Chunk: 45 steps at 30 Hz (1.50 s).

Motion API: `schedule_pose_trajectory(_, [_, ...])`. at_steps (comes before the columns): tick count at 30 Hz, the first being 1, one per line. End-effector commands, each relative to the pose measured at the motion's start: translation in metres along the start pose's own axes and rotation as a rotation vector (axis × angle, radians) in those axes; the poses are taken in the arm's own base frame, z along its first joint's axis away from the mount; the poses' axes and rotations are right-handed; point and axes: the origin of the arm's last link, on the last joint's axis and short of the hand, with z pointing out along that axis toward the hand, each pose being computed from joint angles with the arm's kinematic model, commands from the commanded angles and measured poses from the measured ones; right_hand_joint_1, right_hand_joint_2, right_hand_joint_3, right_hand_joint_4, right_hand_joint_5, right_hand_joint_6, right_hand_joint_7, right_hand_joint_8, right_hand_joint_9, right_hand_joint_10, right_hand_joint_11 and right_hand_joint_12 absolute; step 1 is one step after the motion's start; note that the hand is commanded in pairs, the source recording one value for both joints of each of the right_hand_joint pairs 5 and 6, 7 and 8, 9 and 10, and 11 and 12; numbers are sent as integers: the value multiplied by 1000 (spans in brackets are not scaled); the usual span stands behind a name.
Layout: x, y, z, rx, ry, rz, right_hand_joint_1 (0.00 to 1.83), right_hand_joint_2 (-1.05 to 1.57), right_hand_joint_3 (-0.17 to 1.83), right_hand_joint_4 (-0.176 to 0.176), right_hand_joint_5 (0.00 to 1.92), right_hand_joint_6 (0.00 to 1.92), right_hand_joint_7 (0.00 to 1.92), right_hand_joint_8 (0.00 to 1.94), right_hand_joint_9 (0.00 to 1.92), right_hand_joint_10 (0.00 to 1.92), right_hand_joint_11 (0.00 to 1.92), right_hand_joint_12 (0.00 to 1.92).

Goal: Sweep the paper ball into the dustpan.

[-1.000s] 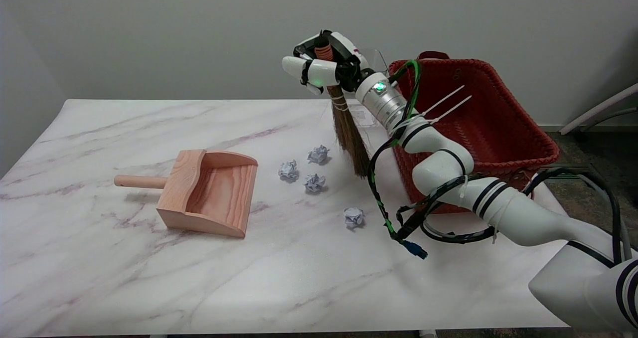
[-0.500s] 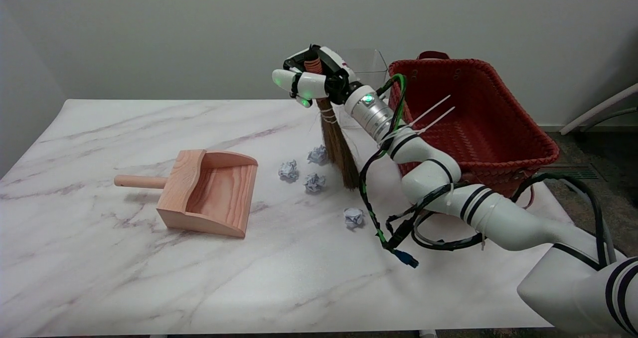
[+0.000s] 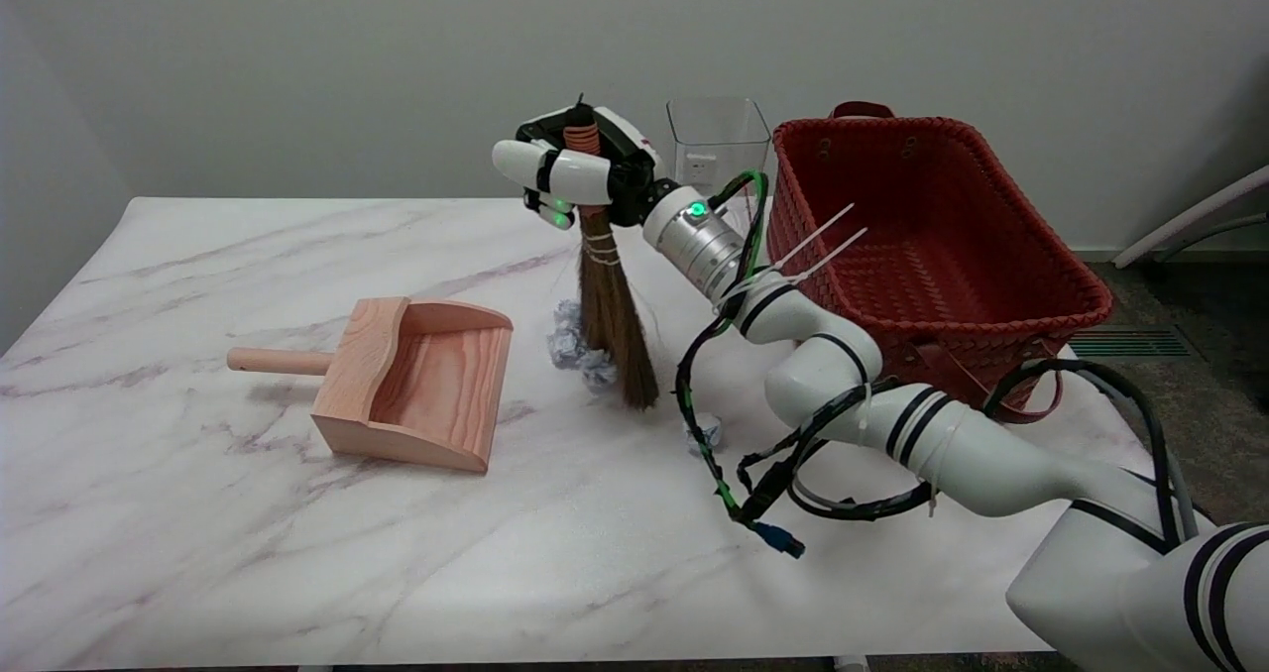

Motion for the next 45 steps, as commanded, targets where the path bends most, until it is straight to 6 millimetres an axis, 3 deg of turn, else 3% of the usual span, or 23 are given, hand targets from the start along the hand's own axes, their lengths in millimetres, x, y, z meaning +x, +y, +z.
schedule_pose_trajectory(1, [-64,8,-2,-19,-51,331,1154,1559,379,0,1920,1920,1920,1920,1871,1871,1746,1746])
schedule_pose_trajectory(8, [-73,-14,6,15,-74,372,1150,1571,376,0,1920,1920,1920,1920,1904,1904,1812,1812])
schedule_pose_trajectory(16, [-60,-25,12,33,-41,377,1148,1571,372,0,1920,1920,1920,1920,1904,1904,1808,1808])
schedule_pose_trajectory(22, [-21,-38,8,73,23,317,1153,1571,389,0,1920,1920,1920,1920,1906,1906,1811,1811])
schedule_pose_trajectory(28, [20,-73,-1,117,22,178,1161,1571,388,0,1920,1920,1920,1920,1906,1906,1813,1813])
schedule_pose_trajectory(31, [37,-79,-6,102,35,124,1162,1571,389,0,1920,1920,1920,1920,1907,1907,1812,1812])
schedule_pose_trajectory(39, [60,-77,-5,64,71,62,1167,1571,392,0,1920,1920,1920,1920,1890,1890,1797,1797])
schedule_pose_trajectory(45, [68,-36,-7,-56,87,-9,1166,1571,361,0,1920,1920,1920,1920,1873,1873,1757,1757])
